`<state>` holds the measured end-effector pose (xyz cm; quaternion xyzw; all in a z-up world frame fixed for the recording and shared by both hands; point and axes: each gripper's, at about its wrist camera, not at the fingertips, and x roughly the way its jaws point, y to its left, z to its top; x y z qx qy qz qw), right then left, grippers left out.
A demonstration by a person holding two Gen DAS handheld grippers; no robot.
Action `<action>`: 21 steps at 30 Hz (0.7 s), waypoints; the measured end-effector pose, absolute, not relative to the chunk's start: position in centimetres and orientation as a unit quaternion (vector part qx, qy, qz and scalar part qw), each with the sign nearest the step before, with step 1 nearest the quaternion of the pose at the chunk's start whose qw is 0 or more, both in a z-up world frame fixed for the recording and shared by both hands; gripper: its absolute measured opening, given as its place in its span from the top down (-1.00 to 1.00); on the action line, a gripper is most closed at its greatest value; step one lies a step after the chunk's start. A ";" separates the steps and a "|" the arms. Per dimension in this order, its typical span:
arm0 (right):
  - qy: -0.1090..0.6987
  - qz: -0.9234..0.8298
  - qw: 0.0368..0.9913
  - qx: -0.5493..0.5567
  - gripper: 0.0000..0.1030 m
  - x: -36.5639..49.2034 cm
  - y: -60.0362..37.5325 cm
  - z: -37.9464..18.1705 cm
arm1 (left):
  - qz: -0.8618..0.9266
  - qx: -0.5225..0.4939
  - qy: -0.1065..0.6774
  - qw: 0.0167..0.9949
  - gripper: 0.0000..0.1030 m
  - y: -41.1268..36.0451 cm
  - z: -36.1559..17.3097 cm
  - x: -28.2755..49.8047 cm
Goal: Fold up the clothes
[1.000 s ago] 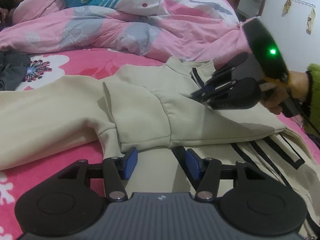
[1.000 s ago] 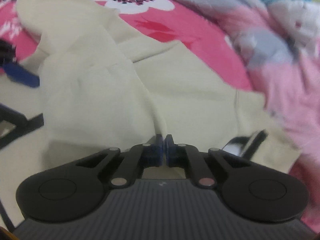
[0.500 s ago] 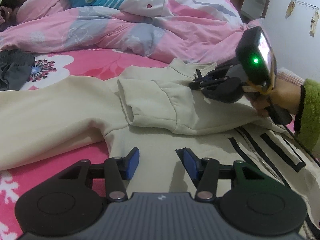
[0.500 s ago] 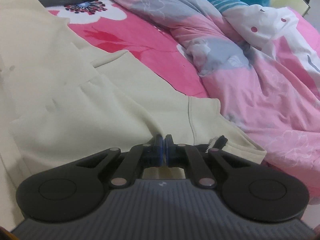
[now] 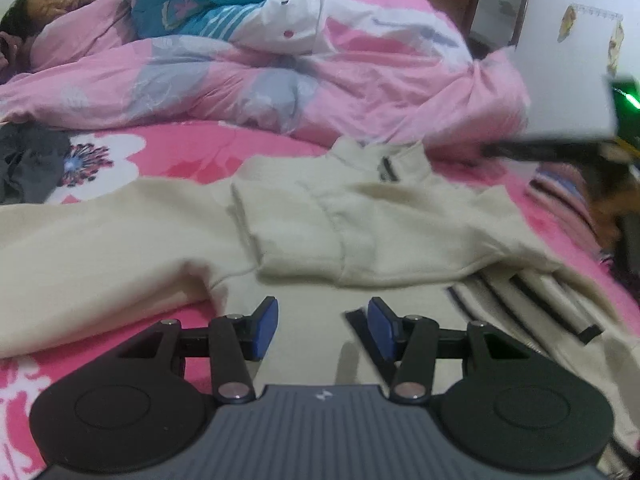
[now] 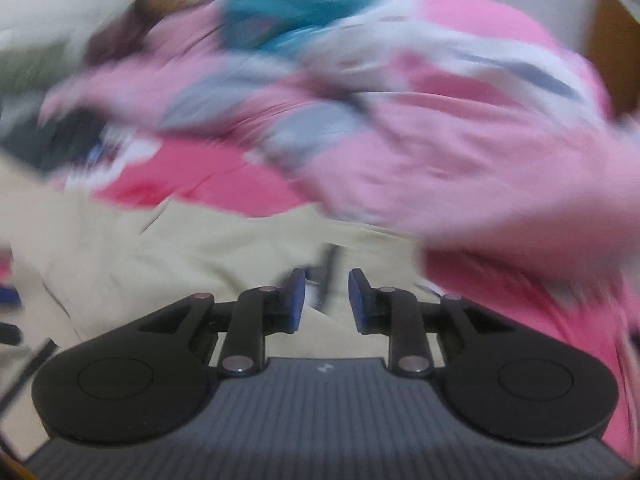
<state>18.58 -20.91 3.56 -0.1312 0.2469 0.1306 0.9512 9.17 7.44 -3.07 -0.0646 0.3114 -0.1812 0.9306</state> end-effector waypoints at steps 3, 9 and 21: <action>0.255 0.084 0.960 -0.078 0.54 15.5 -27.2 4.7 | -0.203 -0.070 0.319 0.923 0.01 6.2 -1.9 9.9; 0.293 0.083 0.949 -0.087 0.54 13.8 -30.4 3.2 | -0.221 -0.049 0.335 0.915 0.01 2.6 -1.4 14.1; 0.329 0.160 0.886 -0.284 -0.13 23.3 -26.4 -0.3 | -0.231 -0.038 0.348 0.908 0.01 3.0 -4.3 16.0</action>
